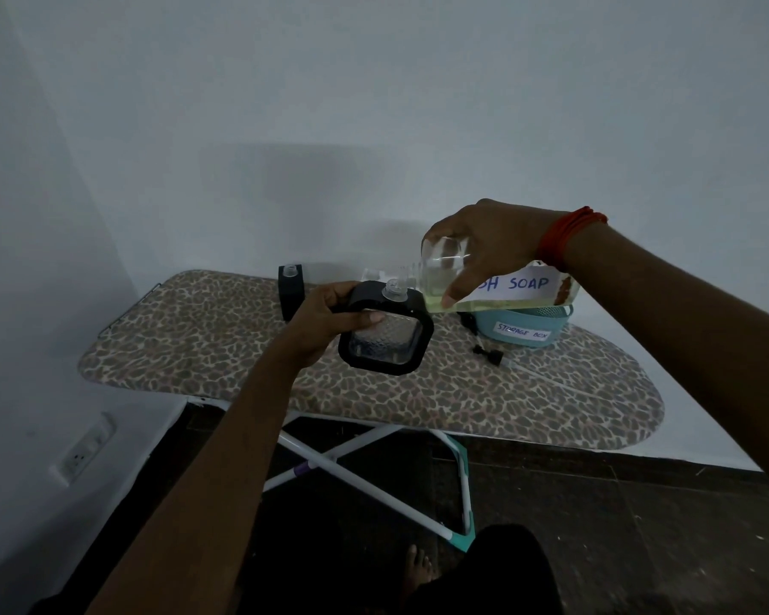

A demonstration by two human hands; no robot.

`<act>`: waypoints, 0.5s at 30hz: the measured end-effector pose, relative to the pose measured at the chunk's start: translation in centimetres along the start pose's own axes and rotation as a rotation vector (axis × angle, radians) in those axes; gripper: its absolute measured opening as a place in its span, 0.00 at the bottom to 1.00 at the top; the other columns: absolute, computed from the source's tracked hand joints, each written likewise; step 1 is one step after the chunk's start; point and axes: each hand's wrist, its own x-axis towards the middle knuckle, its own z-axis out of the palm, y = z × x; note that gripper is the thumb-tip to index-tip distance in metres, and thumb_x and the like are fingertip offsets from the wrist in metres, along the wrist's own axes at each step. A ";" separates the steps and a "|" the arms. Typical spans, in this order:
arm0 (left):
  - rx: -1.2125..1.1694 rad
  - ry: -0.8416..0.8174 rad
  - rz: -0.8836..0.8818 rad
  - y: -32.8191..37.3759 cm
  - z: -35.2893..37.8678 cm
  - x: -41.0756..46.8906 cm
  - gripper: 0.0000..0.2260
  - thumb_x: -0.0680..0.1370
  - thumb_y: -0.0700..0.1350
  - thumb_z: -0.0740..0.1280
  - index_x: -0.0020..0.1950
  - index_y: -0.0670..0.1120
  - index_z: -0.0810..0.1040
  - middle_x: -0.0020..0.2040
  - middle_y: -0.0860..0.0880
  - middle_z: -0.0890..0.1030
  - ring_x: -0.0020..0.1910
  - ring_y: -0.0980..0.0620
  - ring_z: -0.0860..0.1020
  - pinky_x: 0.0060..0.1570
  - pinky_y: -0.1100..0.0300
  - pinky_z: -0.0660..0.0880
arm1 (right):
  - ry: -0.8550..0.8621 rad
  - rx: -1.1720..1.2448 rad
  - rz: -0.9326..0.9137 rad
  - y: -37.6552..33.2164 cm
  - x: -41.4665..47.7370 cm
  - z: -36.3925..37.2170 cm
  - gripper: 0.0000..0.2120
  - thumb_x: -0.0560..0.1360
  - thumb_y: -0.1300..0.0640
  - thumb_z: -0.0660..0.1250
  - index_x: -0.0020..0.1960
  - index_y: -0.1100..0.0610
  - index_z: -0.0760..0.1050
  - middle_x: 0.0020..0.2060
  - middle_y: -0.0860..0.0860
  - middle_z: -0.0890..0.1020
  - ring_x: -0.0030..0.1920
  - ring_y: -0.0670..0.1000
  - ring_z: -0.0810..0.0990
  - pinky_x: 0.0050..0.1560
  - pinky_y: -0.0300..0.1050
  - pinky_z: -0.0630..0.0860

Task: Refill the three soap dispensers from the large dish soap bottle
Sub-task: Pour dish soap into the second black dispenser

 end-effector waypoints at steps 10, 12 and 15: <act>0.017 0.013 0.007 0.1 -0.3 -0.1 0.18 0.71 0.38 0.74 0.61 0.42 0.81 0.52 0.48 0.87 0.52 0.50 0.85 0.51 0.59 0.80 | -0.013 -0.012 -0.003 -0.3 0.1 -0.1 0.26 0.61 0.35 0.80 0.53 0.37 0.74 0.47 0.40 0.83 0.41 0.38 0.79 0.47 0.39 0.70; 0.010 0.010 0.006 0.1 -0.3 -0.1 0.18 0.71 0.38 0.75 0.60 0.43 0.82 0.52 0.48 0.87 0.52 0.50 0.85 0.51 0.60 0.80 | -0.009 -0.010 -0.003 -0.3 0.1 -0.1 0.26 0.61 0.34 0.80 0.54 0.38 0.75 0.47 0.40 0.83 0.41 0.38 0.79 0.47 0.39 0.71; 0.005 0.008 0.006 0.0 -0.3 -0.1 0.17 0.70 0.38 0.75 0.59 0.45 0.83 0.52 0.48 0.87 0.52 0.50 0.85 0.52 0.60 0.80 | -0.013 -0.004 -0.004 -0.4 0.1 -0.1 0.25 0.60 0.34 0.80 0.53 0.37 0.75 0.46 0.39 0.83 0.39 0.37 0.79 0.46 0.39 0.71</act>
